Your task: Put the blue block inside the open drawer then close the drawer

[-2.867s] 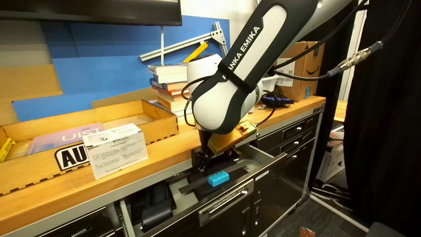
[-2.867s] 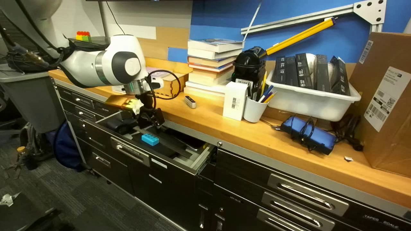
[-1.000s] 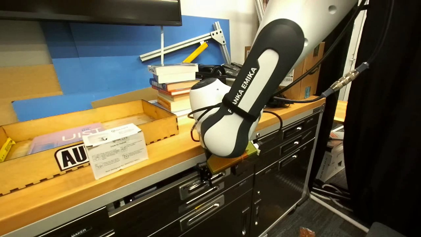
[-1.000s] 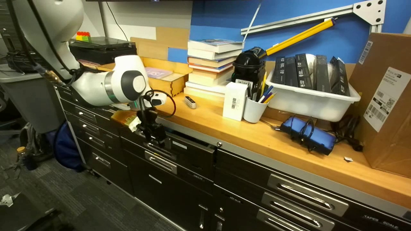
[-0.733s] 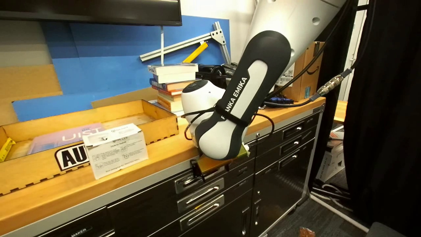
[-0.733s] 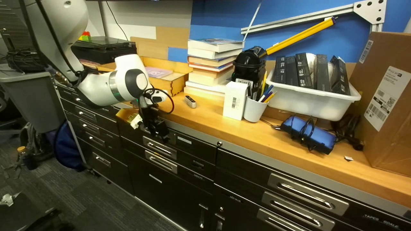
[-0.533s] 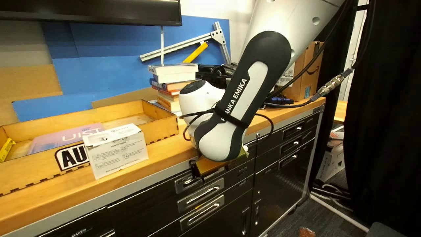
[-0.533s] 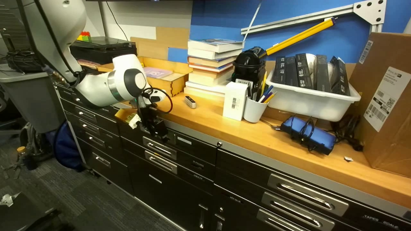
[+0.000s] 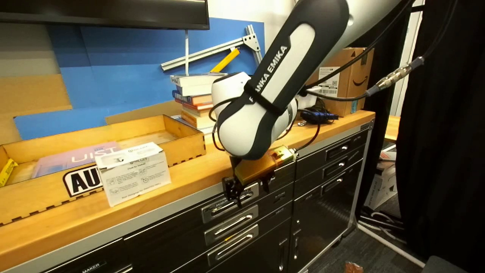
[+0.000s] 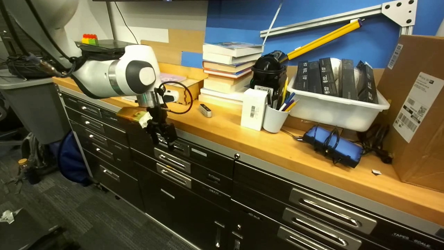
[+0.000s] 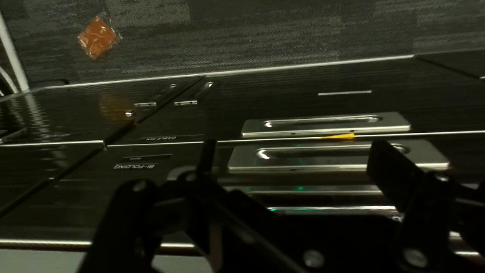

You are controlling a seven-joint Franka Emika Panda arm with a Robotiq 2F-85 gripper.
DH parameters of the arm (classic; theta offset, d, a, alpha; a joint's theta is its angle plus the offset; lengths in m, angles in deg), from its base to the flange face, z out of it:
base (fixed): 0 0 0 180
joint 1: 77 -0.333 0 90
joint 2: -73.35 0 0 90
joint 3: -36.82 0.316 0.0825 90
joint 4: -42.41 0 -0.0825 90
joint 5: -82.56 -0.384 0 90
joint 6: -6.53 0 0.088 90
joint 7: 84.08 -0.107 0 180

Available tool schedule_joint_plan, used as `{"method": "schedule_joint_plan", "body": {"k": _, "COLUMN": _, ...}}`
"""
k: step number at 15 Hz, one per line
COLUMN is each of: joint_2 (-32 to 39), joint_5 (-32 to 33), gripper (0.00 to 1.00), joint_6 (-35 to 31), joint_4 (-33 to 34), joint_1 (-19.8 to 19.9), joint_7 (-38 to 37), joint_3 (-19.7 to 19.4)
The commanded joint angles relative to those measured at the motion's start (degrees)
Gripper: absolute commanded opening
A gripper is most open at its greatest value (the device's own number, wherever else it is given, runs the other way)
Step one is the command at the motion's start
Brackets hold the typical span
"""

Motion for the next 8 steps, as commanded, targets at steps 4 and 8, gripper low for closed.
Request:
{"method": "schedule_joint_plan", "body": {"k": 4, "joint_2": -17.6, "joint_5": -7.6, "gripper": 1.00, "joint_6": 8.0, "joint_4": -6.0, "joint_1": 4.0, "joint_7": 19.9, "joint_3": 3.8}}
{"method": "schedule_joint_plan", "body": {"k": 8, "joint_2": -23.6, "joint_5": -10.6, "gripper": 1.00, "joint_6": 9.0, "joint_4": -5.6, "joint_1": 3.9, "joint_7": 24.5, "joint_3": 4.3}}
